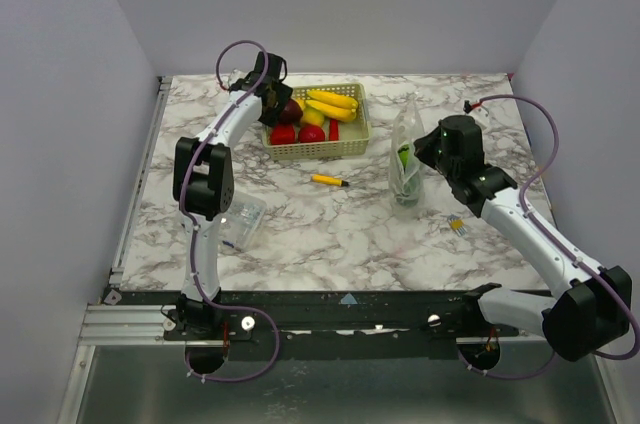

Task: Place the food in the zip-top bag and seal the zipper
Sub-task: Pick up the fake fruit from the bin, then place the fake fruit in the zipper food storage bag.

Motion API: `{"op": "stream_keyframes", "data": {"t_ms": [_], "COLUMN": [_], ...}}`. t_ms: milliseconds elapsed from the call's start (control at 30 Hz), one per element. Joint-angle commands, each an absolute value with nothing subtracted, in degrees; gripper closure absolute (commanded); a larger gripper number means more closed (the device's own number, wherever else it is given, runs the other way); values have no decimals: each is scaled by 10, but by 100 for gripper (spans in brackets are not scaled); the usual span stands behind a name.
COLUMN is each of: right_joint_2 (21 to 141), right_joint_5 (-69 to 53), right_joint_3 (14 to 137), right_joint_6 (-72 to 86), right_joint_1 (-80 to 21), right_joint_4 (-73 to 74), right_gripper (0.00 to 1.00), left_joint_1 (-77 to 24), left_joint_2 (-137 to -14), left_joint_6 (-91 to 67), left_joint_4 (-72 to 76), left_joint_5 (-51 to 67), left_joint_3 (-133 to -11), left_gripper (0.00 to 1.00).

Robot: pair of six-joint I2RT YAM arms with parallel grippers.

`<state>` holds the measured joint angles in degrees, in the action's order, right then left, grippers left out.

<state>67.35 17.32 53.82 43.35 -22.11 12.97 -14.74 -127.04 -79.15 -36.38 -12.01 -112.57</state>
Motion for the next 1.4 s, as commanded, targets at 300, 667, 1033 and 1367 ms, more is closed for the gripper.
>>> {"op": "stream_keyframes", "data": {"t_ms": [300, 667, 1033, 1367], "right_joint_2": [724, 722, 708, 684], "right_joint_5": [162, 4, -36, -11], "right_joint_3": [632, 591, 577, 579], "right_joint_6": [197, 204, 252, 297], "right_joint_1": [-220, -220, -220, -220], "right_joint_4": [163, 116, 96, 99], "right_gripper": [99, 99, 99, 99], "left_joint_1": [-224, -234, -309, -318], "left_joint_2": [-1077, -936, -968, -1028], "left_joint_6": [-623, -497, -535, -508], "left_joint_4": [-325, 8, 63, 27], "left_joint_5": [-47, 460, 509, 415], "left_joint_3": [-1014, -841, -889, -882], "left_gripper": [62, 73, 79, 84]}}
